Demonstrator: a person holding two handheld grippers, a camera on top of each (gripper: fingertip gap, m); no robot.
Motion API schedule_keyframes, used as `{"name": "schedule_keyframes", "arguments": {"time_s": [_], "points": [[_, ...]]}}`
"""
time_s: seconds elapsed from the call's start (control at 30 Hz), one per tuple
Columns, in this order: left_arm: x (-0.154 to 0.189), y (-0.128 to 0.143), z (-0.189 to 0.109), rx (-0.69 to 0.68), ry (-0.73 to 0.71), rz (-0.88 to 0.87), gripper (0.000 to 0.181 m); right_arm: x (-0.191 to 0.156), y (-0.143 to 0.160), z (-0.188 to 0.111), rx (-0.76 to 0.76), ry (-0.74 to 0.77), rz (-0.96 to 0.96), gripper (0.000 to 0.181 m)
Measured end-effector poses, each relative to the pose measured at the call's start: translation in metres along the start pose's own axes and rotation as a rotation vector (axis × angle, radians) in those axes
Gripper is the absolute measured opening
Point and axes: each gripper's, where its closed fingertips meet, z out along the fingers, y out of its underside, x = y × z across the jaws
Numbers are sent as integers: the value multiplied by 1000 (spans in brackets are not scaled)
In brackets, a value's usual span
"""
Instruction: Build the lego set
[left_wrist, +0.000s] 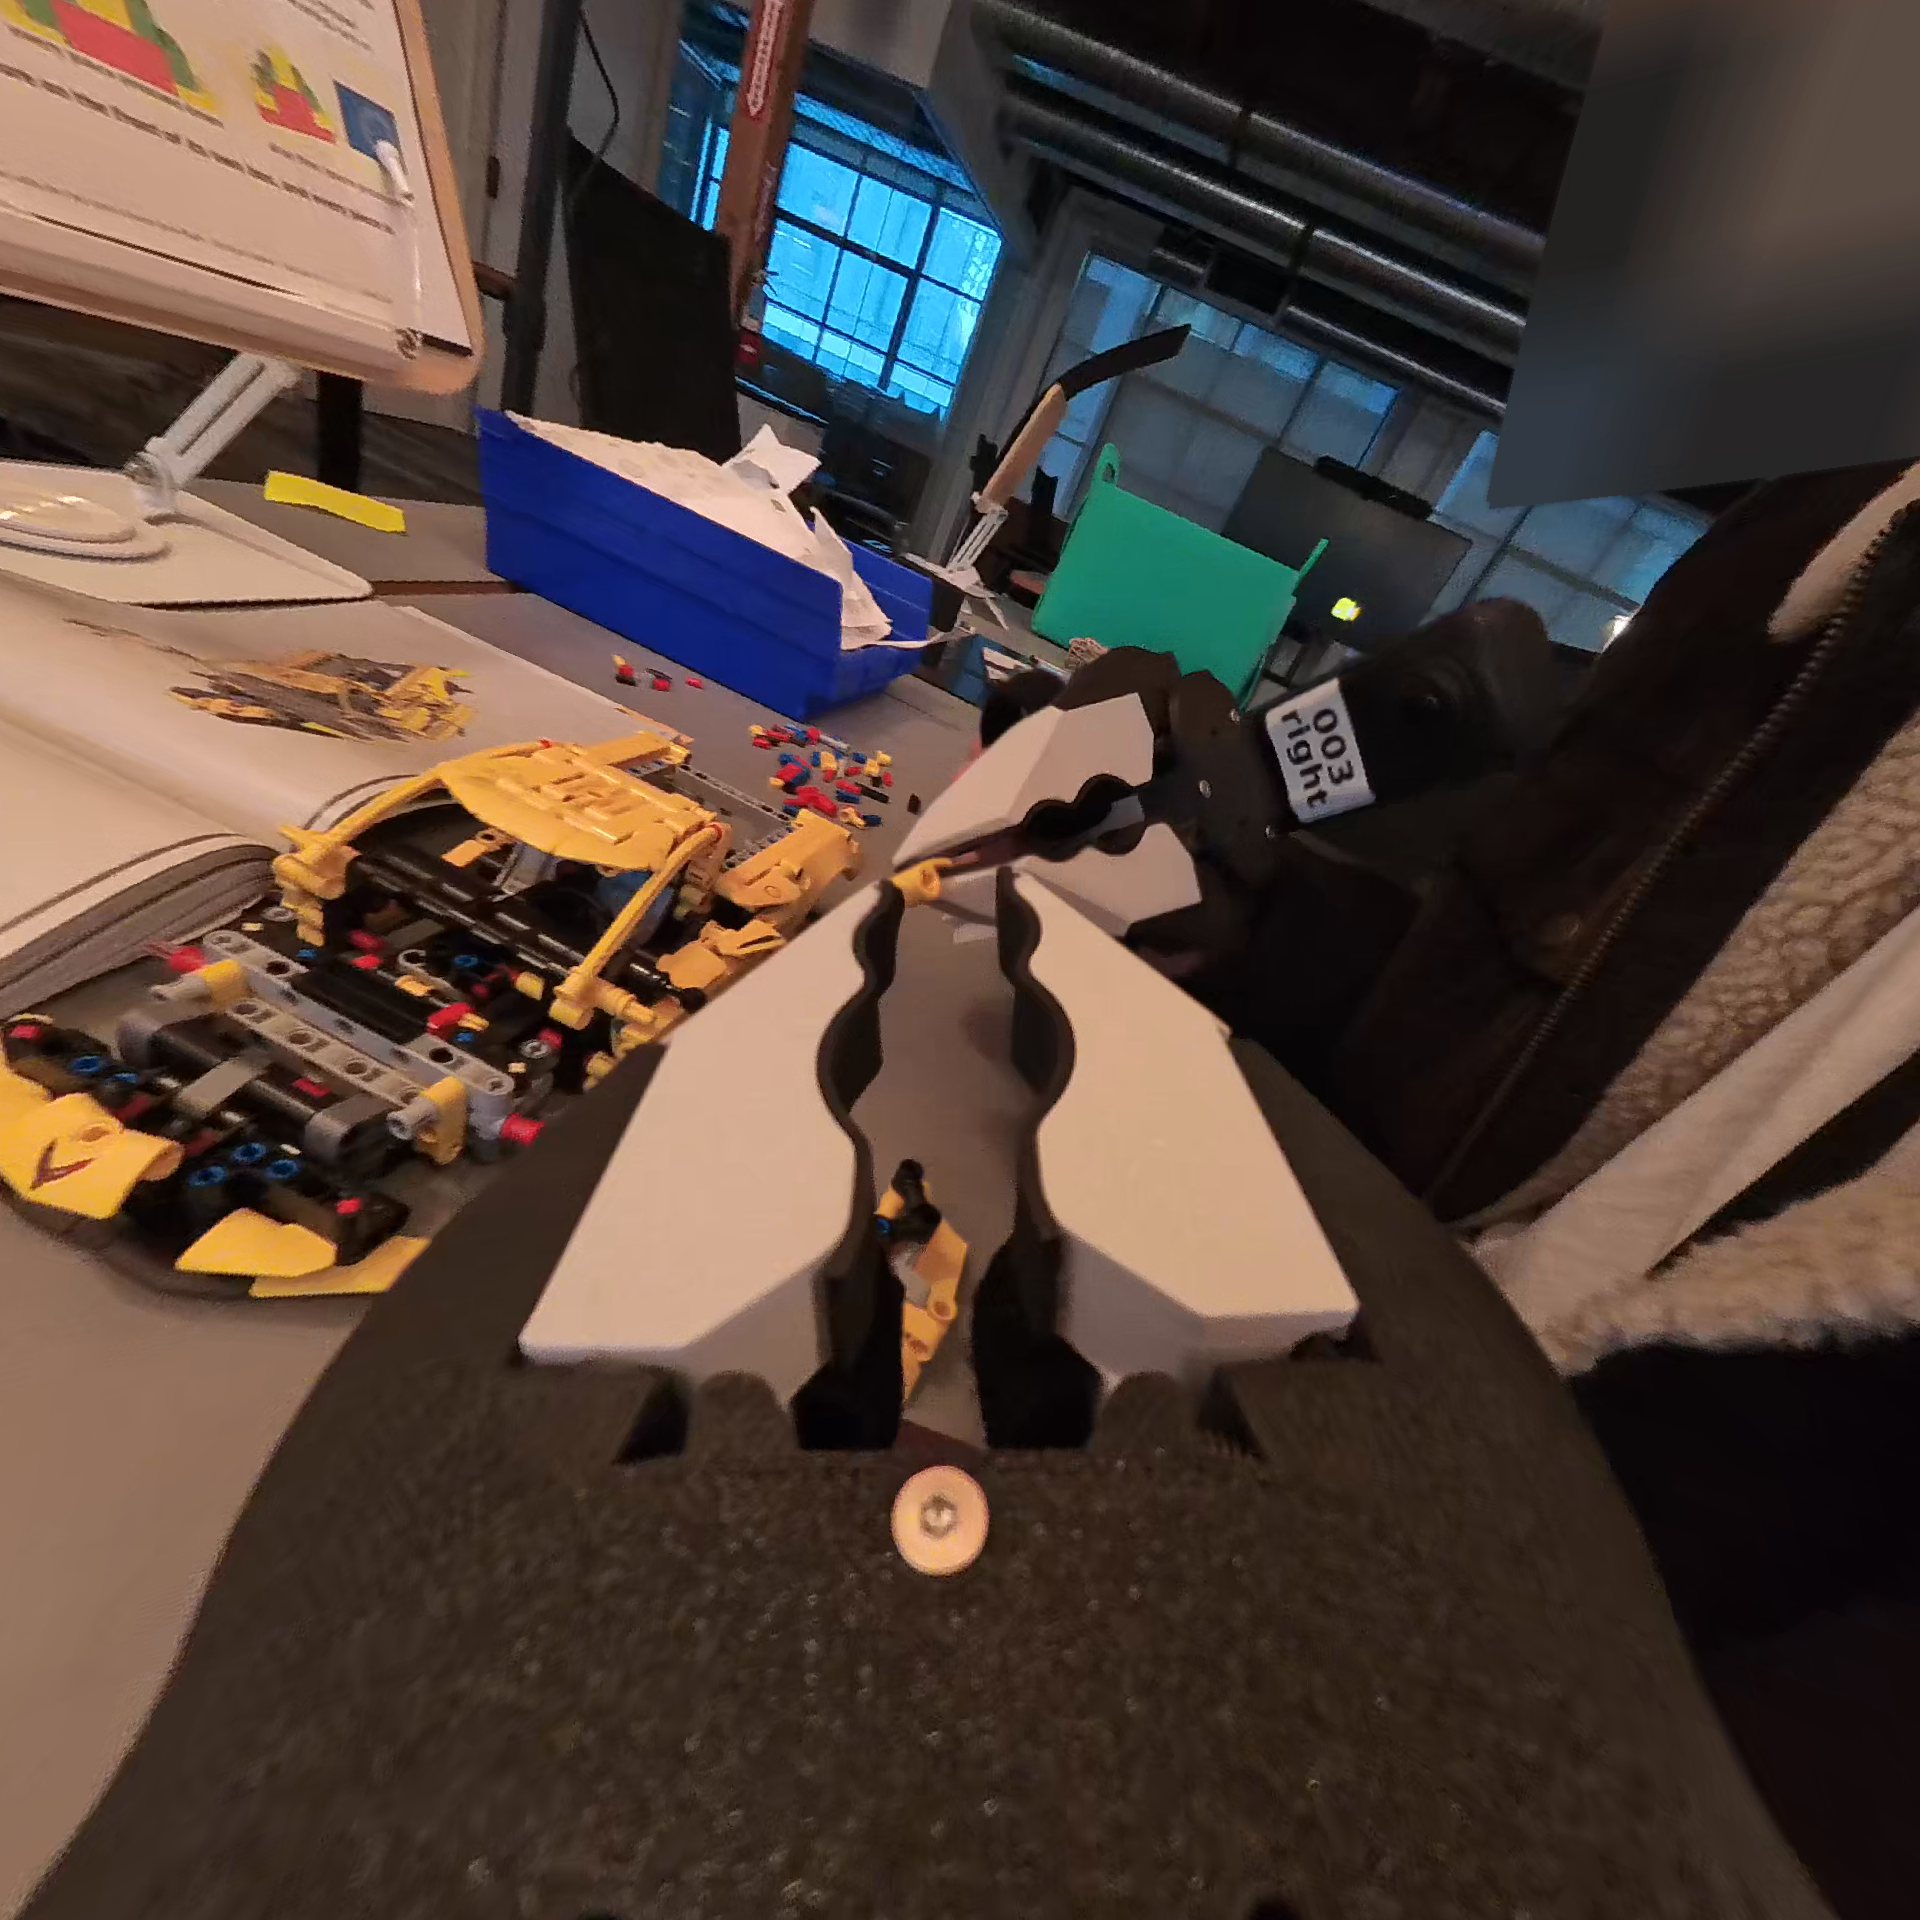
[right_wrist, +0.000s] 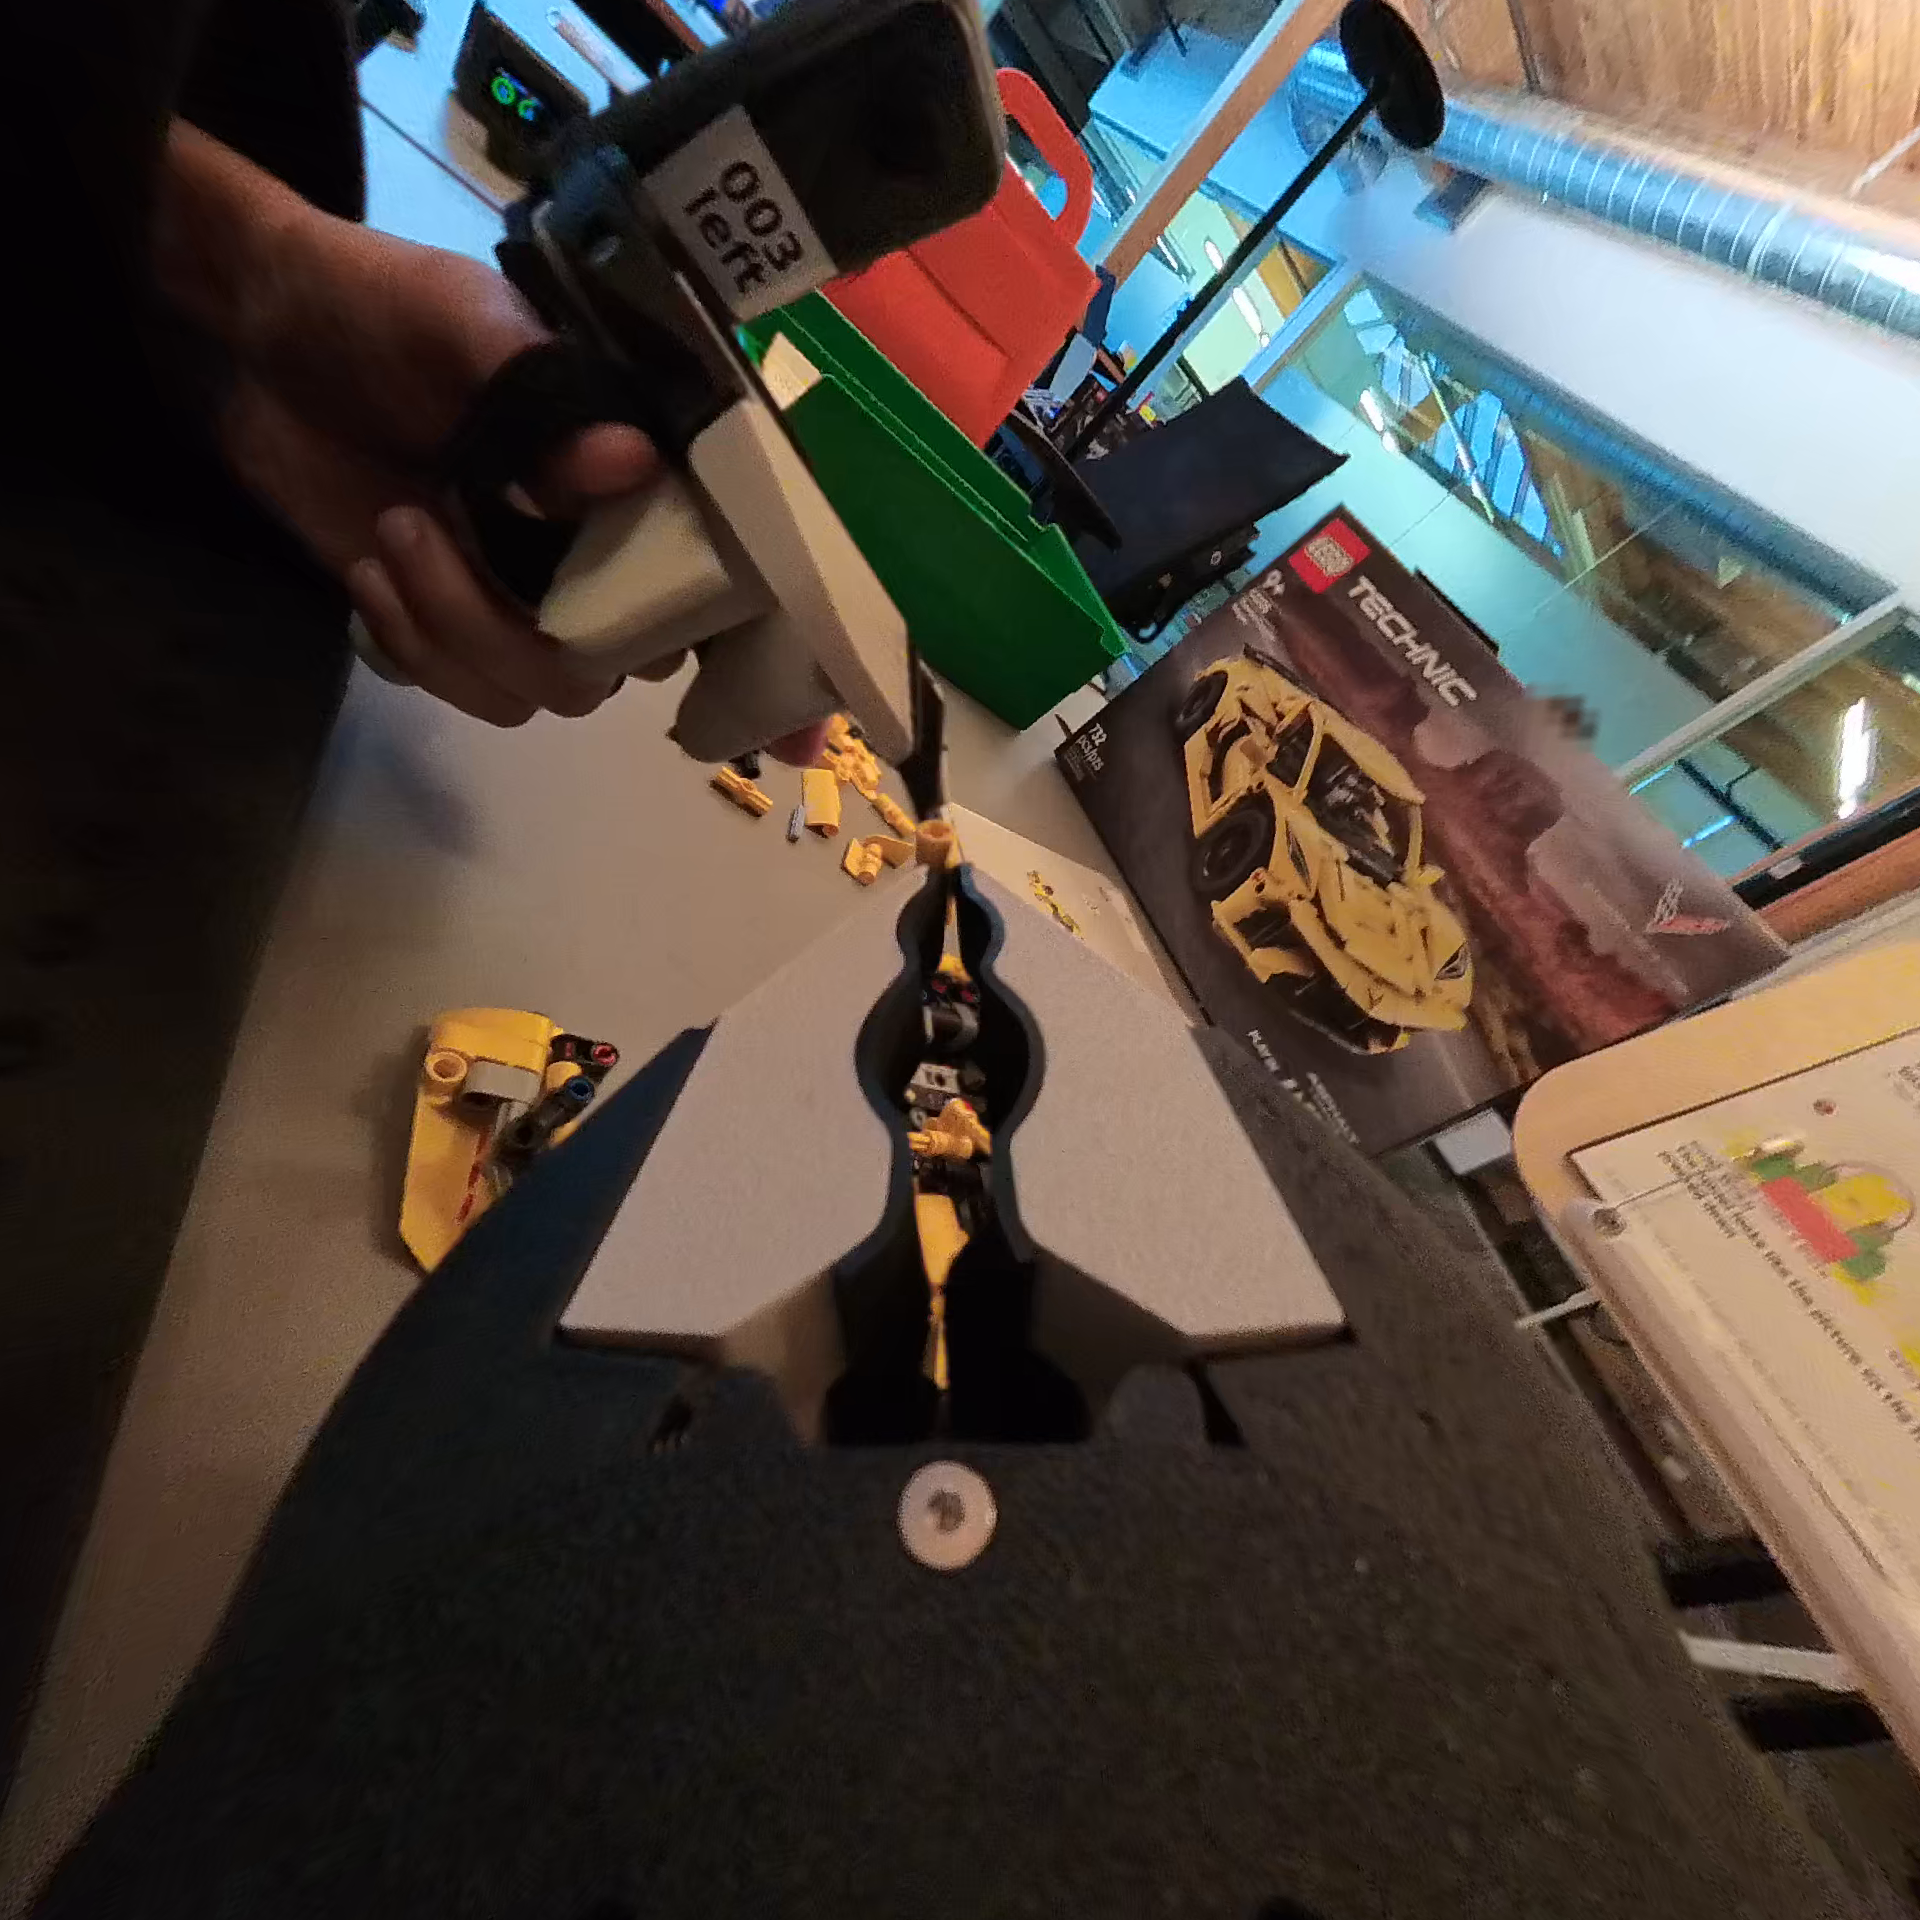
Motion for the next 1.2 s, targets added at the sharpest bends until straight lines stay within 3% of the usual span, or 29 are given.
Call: {"name": "schedule_keyframes", "arguments": {"time_s": [0.17,0.43,1.2], "points": [[1,-1,0,8,19,-23,24,-4,-9,-2,44,-16,-8,0],[21,2,2,-7,186,-153,31,-10,-35,-11,192,-63,54,0],[17,-7,-4,37,184,-167,24,-6,-23,-8,152,-75,123,0]]}}
